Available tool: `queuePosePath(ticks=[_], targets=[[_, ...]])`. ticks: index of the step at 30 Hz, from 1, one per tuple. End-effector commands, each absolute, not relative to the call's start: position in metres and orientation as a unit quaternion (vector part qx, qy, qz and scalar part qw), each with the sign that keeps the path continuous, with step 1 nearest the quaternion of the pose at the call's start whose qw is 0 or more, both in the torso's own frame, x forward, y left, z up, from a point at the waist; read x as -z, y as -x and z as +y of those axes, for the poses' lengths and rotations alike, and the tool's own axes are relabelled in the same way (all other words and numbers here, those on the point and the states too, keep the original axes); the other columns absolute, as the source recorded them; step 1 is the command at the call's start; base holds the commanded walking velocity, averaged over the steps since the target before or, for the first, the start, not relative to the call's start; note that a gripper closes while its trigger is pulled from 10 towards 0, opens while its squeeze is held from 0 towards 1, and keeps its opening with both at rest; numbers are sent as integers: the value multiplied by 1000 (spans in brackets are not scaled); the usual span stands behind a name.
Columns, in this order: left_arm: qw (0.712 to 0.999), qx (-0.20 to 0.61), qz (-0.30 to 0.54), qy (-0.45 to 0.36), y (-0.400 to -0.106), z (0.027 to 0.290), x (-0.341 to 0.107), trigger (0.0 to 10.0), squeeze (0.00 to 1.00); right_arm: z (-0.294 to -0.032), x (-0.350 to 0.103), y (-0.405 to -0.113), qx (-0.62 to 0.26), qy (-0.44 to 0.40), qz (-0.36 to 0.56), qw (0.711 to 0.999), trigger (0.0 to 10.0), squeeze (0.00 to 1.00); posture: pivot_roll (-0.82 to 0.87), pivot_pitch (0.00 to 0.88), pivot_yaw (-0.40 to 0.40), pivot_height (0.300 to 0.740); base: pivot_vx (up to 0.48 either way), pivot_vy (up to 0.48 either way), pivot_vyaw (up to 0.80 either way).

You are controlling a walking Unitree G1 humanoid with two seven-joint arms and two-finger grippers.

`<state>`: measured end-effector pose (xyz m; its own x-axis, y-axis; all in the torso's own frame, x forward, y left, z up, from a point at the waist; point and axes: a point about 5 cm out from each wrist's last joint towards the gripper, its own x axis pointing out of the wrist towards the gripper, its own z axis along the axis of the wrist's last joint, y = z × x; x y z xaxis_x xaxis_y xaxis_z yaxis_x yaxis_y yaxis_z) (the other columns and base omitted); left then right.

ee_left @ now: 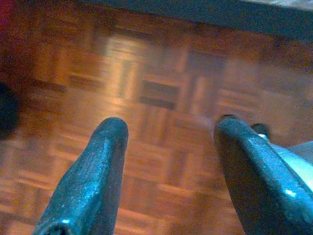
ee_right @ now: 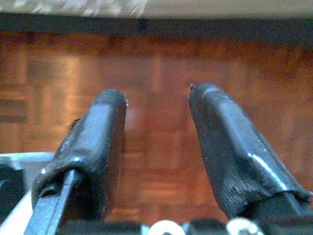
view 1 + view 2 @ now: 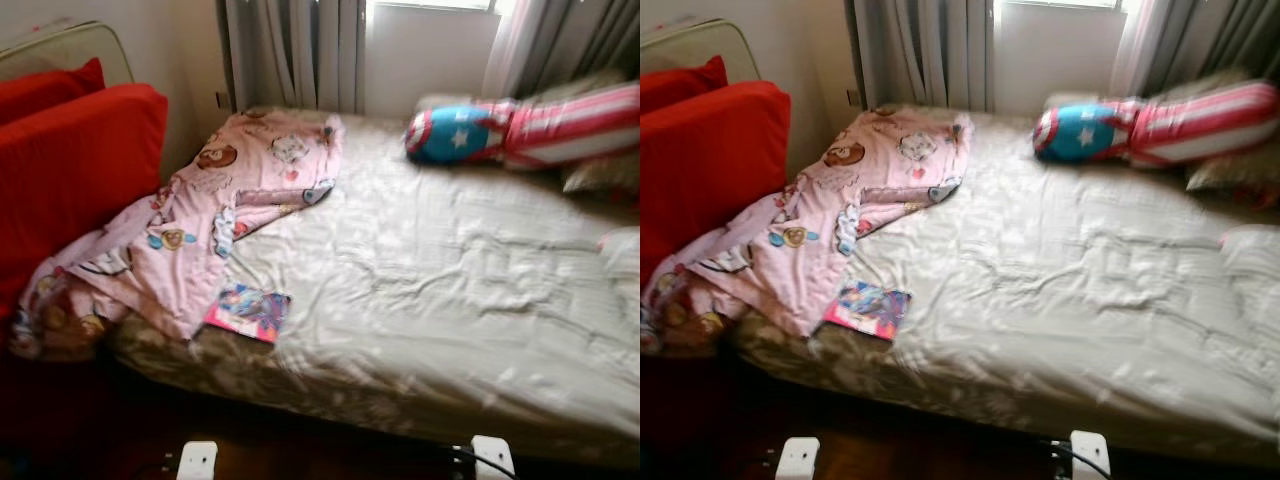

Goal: Clean up the room

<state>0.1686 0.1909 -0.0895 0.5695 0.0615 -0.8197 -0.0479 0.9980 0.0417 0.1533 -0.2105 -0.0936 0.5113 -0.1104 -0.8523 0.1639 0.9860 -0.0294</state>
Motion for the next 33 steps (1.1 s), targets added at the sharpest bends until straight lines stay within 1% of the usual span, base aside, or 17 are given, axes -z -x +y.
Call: queuePosePath(ticks=[1, 13, 33], targets=[[885, -35, 464, -17, -168, 198, 89, 10000, 0, -206, 93, -158, 75, -31, 485, 871, 10000, 0, -33, 0, -10, 740, 0, 480, 0], [887, -37, 460, -16, -171, 198, 87, 10000, 0, -205, 92, -159, 74, -31, 484, 871, 10000, 0, -29, 0, -9, 740, 0, 477, 0], [895, -43, 444, 6, -177, 197, 84, 10000, 0, -206, 91, -161, 66, -25, 482, 874, 10000, 0, -20, 0, -18, 740, 0, 0, 0]])
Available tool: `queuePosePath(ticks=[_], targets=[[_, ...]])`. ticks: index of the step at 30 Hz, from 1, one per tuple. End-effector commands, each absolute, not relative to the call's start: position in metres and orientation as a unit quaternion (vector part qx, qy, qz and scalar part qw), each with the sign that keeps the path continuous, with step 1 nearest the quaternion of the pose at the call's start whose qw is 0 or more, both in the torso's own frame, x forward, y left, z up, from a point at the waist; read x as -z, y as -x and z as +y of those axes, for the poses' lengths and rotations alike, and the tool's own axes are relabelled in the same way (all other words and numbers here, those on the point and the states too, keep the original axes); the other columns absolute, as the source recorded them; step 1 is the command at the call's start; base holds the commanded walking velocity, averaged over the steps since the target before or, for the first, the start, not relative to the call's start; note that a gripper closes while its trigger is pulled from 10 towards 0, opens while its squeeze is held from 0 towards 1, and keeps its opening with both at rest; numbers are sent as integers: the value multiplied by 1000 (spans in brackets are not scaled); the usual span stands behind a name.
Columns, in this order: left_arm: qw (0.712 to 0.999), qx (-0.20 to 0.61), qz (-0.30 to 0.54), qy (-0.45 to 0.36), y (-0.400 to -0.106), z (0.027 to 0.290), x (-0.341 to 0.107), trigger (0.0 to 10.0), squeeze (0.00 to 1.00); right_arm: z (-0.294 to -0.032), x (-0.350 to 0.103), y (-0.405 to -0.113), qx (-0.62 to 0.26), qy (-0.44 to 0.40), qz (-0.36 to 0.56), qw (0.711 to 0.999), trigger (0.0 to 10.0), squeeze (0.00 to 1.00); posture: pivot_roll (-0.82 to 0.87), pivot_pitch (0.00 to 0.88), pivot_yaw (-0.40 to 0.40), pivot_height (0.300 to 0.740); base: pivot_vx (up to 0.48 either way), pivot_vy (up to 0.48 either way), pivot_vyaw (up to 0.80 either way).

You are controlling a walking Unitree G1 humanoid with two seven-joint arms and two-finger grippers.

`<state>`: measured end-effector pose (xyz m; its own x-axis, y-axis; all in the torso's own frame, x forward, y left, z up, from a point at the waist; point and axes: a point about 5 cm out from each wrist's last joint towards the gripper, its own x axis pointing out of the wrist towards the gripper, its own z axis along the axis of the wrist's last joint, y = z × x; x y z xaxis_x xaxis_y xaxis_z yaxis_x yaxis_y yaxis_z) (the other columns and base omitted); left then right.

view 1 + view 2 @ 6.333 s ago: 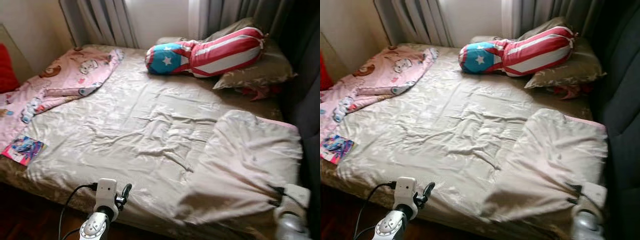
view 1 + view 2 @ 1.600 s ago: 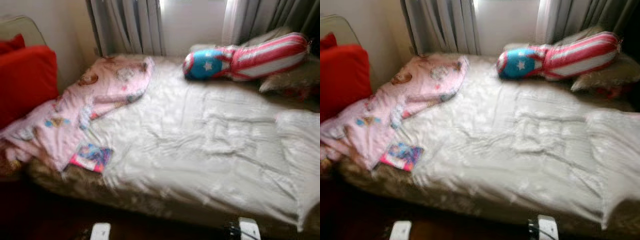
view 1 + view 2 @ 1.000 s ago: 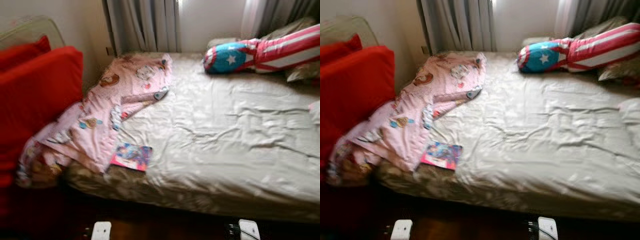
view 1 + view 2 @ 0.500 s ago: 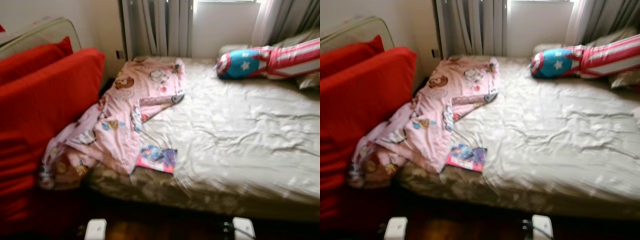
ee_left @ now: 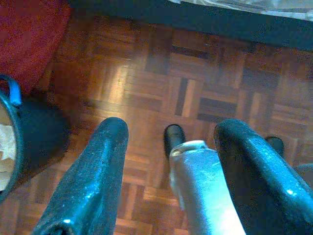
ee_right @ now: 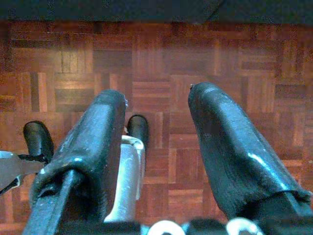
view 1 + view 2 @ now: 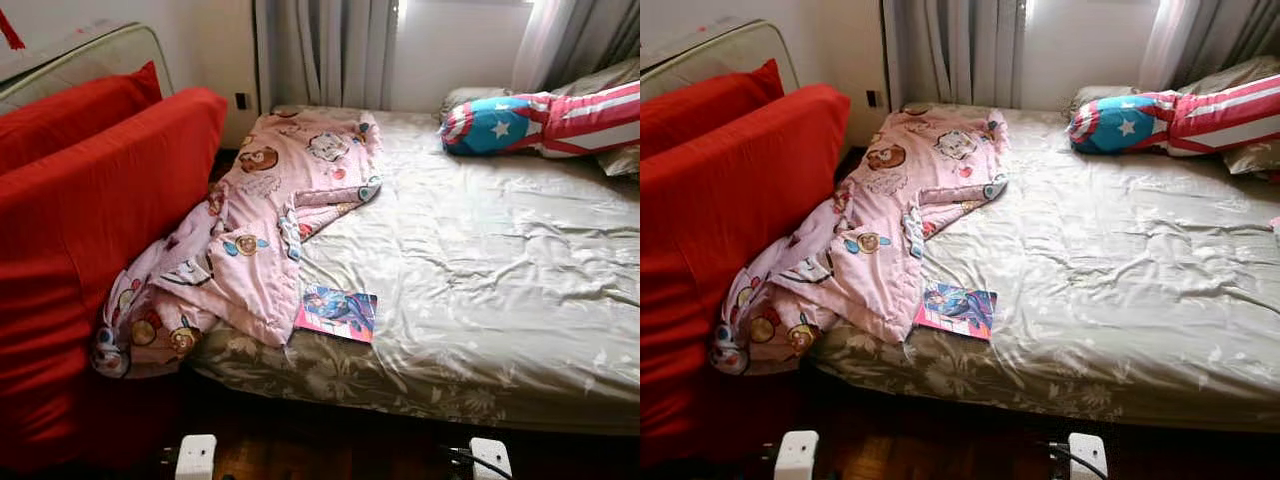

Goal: Clean up the room

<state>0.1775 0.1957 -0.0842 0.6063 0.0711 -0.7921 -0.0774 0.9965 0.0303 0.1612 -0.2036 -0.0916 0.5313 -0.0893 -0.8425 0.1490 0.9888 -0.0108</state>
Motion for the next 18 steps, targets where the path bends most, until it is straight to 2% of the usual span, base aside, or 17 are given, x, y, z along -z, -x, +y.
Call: queuePosePath(ticks=[1, 4, 7, 18], targets=[[895, -44, 443, 7, -178, 198, 84, 10000, 0, -206, 91, -162, 59, -16, 482, 874, 10000, 0, -19, 0, -17, 740, 0, 0, 0], [896, -45, 442, 7, -179, 198, 83, 10000, 0, -206, 91, -163, 50, -2, 483, 874, 10000, 0, -20, 0, -16, 740, 0, 0, 144], [897, -45, 441, 7, -180, 197, 83, 10000, 0, -207, 90, -163, 46, 7, 482, 875, 10000, 0, -18, 0, -14, 740, 0, 0, 800], [899, -46, 435, 8, -182, 197, 82, 10000, 0, -205, 91, -163, 39, 9, 485, 874, 10000, 0, -17, 0, -10, 740, 284, 0, 800]])
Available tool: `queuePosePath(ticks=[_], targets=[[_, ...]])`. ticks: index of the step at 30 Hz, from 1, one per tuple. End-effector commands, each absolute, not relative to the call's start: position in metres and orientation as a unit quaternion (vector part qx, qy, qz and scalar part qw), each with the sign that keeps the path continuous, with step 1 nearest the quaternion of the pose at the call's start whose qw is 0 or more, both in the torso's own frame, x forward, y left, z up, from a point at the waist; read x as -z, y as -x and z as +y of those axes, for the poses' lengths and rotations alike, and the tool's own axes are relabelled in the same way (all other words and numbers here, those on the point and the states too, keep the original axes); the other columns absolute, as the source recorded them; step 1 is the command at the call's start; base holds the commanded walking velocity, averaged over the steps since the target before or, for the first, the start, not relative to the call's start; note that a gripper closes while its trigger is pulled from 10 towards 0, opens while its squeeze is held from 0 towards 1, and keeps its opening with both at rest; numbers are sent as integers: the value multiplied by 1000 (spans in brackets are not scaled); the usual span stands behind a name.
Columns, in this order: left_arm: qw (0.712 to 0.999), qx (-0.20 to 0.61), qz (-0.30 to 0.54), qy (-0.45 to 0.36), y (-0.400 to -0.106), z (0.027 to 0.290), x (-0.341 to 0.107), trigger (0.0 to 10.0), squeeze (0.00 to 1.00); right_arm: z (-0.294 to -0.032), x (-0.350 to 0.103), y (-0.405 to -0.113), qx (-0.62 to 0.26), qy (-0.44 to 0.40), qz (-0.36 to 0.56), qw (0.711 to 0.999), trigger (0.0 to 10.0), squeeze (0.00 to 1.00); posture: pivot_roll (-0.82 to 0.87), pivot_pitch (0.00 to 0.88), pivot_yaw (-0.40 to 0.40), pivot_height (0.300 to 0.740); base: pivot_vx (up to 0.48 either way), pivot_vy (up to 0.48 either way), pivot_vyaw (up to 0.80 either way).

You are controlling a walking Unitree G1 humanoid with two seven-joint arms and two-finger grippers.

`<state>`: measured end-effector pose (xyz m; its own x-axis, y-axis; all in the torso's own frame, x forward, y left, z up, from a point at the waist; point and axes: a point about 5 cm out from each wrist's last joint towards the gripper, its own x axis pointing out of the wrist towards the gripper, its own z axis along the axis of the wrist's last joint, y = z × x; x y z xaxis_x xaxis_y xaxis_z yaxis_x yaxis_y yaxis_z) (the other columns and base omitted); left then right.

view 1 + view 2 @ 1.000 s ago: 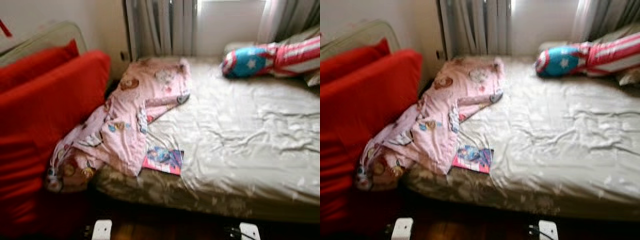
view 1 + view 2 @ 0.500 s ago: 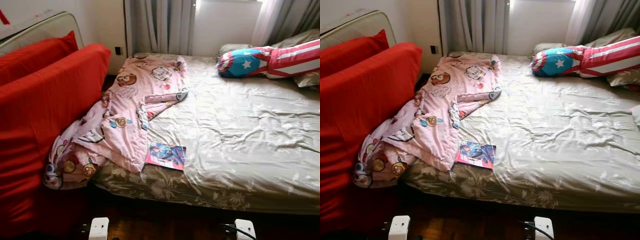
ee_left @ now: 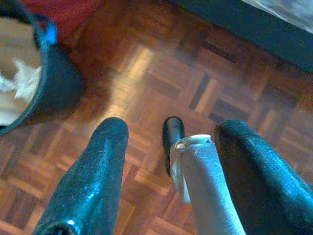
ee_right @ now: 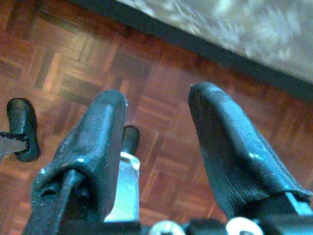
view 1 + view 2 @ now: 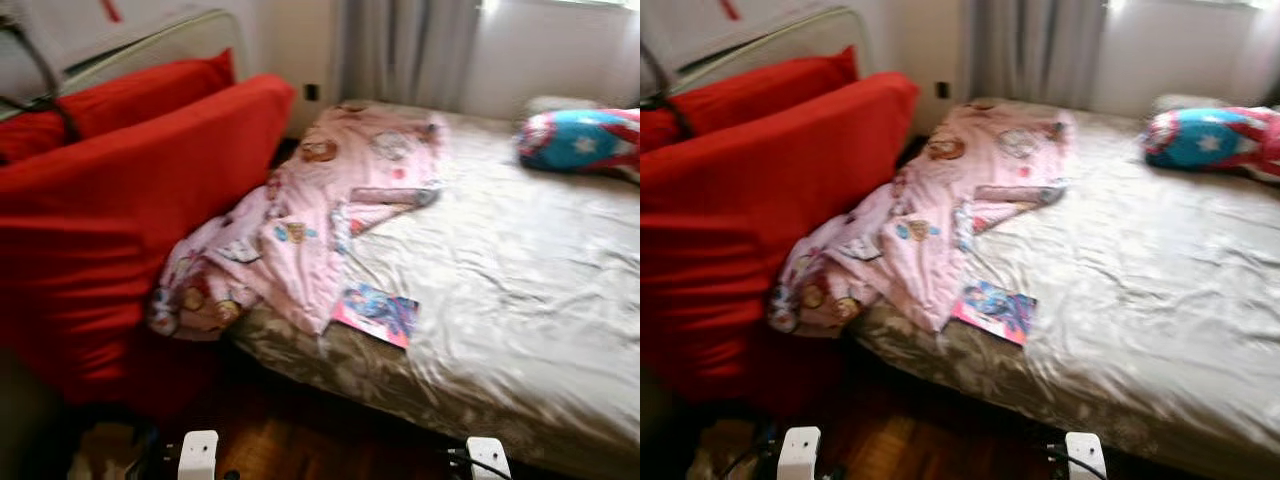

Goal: Clean up the room

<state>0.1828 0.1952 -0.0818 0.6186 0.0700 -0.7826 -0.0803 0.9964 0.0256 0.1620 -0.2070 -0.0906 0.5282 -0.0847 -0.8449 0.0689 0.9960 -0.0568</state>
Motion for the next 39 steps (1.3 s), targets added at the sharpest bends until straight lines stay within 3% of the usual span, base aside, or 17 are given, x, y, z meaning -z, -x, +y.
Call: queuePosePath(ticks=[1, 4, 22, 28, 39], targets=[[899, -46, 435, 8, -182, 197, 82, 10000, 0, -205, 91, -163, 39, 8, 485, 874, 10000, 0, -17, 0, -10, 740, 296, 0, 800], [900, -45, 433, 9, -183, 196, 81, 10000, 0, -205, 90, -163, 44, 1, 481, 876, 10000, 0, -20, 0, -11, 740, 303, 0, 754], [903, -46, 428, 13, -185, 194, 80, 10000, 0, -206, 89, -165, 44, -3, 470, 881, 10000, 0, -25, 0, -16, 740, 305, 0, 0], [906, -42, 421, 11, -187, 193, 79, 10000, 0, -205, 89, -165, 40, -7, 464, 885, 10000, 0, -29, 0, -15, 740, 0, 0, 288], [951, -7, 307, 29, -223, 186, 53, 10000, 0, -202, 80, -174, 36, -45, 387, 920, 10000, 0, -40, 0, -8, 740, 0, 0, 0]])
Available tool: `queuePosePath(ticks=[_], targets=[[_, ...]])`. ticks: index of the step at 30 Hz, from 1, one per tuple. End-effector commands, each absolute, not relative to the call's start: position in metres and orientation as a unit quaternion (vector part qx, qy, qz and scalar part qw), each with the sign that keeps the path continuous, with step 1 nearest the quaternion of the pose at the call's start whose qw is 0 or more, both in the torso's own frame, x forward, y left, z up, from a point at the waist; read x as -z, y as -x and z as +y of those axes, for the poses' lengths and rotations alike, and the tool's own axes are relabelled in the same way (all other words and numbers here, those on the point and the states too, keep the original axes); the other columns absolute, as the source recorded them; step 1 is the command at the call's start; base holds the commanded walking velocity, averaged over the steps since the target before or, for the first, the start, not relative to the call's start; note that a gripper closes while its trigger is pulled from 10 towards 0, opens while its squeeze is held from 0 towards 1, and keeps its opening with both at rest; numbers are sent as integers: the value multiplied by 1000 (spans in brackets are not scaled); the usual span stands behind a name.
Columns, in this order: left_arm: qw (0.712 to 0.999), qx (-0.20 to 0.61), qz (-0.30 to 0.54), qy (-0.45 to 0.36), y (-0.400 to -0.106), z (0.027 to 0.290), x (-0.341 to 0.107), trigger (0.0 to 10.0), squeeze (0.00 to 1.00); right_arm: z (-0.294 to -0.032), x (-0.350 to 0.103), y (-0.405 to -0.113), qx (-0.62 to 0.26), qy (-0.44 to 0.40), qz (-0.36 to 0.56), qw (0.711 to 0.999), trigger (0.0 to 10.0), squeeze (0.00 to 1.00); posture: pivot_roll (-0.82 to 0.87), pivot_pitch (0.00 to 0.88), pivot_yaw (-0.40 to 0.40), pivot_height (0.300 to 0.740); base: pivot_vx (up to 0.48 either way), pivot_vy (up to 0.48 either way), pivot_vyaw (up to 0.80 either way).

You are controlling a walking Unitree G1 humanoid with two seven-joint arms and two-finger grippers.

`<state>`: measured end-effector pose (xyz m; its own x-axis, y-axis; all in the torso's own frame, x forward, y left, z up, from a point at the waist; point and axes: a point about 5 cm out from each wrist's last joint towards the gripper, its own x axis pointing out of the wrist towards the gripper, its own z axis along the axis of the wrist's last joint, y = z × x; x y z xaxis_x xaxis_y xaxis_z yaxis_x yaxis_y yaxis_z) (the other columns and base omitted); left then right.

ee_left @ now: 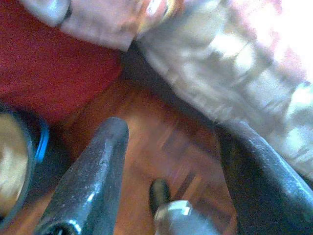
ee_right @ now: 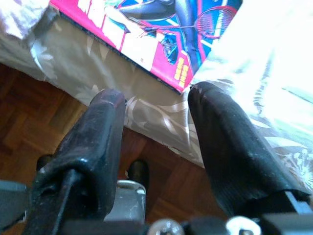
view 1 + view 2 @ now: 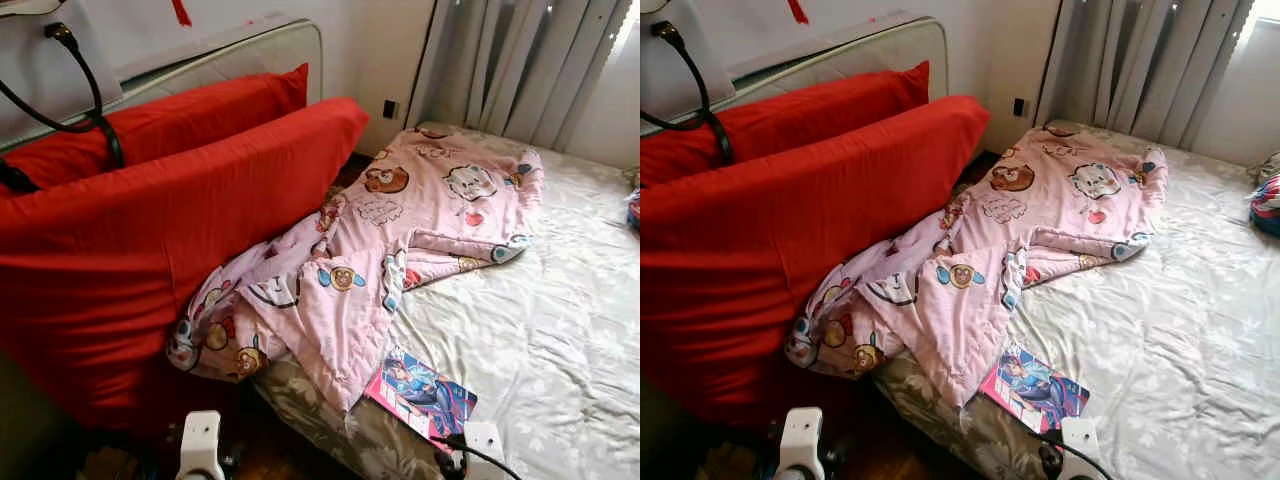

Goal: Clean up the room

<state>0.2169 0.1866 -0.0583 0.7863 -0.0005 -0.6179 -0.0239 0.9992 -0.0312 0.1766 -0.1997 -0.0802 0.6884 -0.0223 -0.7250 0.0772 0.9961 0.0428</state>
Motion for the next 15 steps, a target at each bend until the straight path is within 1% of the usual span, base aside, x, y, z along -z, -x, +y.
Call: queuePosePath(ticks=[1, 3, 6, 8, 9, 10, 11, 15], targets=[[957, -6, 289, 31, -227, 187, 49, 10000, 0, -202, 79, -174, 36, -49, 377, 924, 10000, 0, -39, 0, -9, 740, 0, 0, 0], [970, -2, 240, 39, -237, 188, 37, 10000, 0, -201, 77, -175, 33, -58, 354, 933, 10000, 0, -39, 0, -9, 740, 0, 0, 0], [980, 16, 194, 36, -242, 187, 27, 10000, 0, -200, 76, -175, 32, -71, 337, 938, 10000, 0, -43, 0, -6, 740, 0, 0, 0], [982, 19, 184, 35, -242, 188, 25, 10000, 0, -200, 75, -175, 31, -74, 333, 940, 10000, 0, -46, 0, -3, 740, 0, 0, 0], [987, 35, 157, 21, -242, 187, 19, 10000, 0, -185, 40, -229, 1, -64, 219, 974, 10000, 0, -49, 0, -1, 740, 0, 0, 0], [989, 42, 144, 15, -242, 187, 16, 10000, 0, -180, 25, -245, -11, -58, 177, 983, 10000, 0, -48, 0, -1, 740, 0, 0, 0], [990, 45, 134, 11, -242, 187, 14, 10000, 0, -177, 16, -253, -19, -54, 150, 987, 10000, 0, -50, 0, -3, 740, 0, 0, 0], [994, 38, 100, 11, -236, 193, 6, 10000, 0, -177, 8, -251, -14, -52, 106, 993, 10000, 0, -54, 0, -8, 740, 0, 0, 0]])
